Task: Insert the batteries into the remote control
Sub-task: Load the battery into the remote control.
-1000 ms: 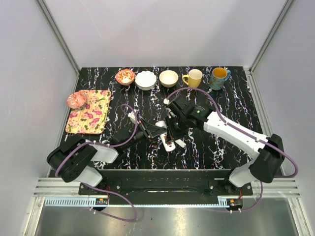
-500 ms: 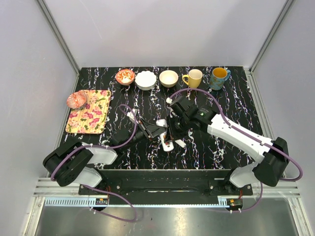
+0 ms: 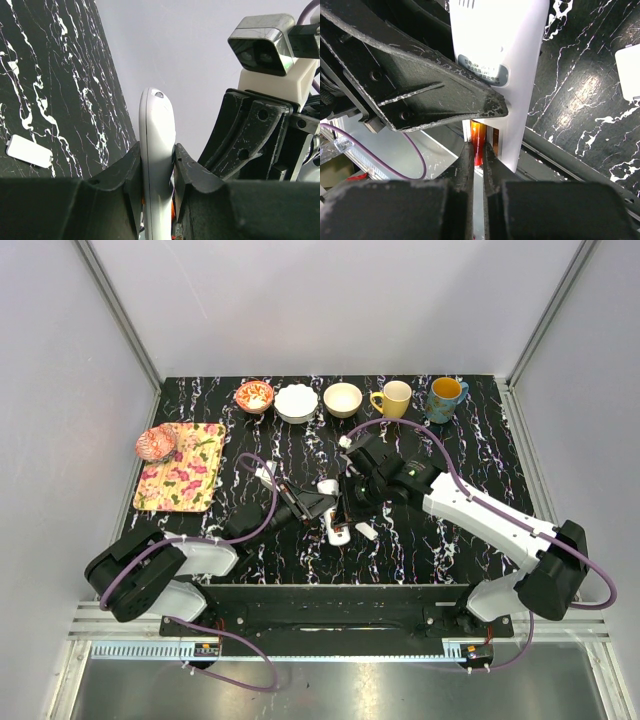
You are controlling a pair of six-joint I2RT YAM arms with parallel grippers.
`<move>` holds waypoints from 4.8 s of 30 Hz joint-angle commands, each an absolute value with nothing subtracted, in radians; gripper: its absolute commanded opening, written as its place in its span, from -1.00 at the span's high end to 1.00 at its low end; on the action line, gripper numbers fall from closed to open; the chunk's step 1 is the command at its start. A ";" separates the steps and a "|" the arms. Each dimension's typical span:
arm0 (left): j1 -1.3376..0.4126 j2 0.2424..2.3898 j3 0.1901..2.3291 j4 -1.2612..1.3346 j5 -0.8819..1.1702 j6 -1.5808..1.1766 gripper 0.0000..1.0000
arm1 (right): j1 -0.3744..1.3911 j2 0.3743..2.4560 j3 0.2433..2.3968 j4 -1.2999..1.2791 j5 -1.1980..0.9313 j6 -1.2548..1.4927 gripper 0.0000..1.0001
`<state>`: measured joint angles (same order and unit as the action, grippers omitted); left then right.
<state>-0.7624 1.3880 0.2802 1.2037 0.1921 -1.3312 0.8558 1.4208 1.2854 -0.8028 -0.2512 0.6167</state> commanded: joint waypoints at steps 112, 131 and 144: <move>-0.719 1.295 0.304 1.664 0.285 -1.440 1.00 | 0.626 1.204 0.762 0.071 -0.859 0.847 -0.20; -0.729 1.262 0.302 1.664 0.285 -1.439 1.00 | 0.626 1.250 0.762 0.126 -0.888 0.884 0.03; -0.742 1.264 0.310 1.664 0.290 -1.434 1.00 | 0.627 1.276 0.767 0.149 -0.887 0.907 0.37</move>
<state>-0.7235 1.2930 0.2623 1.2282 0.2764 -1.4174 0.6289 1.2560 0.7349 0.1143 -0.9031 0.9039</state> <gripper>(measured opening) 0.288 0.372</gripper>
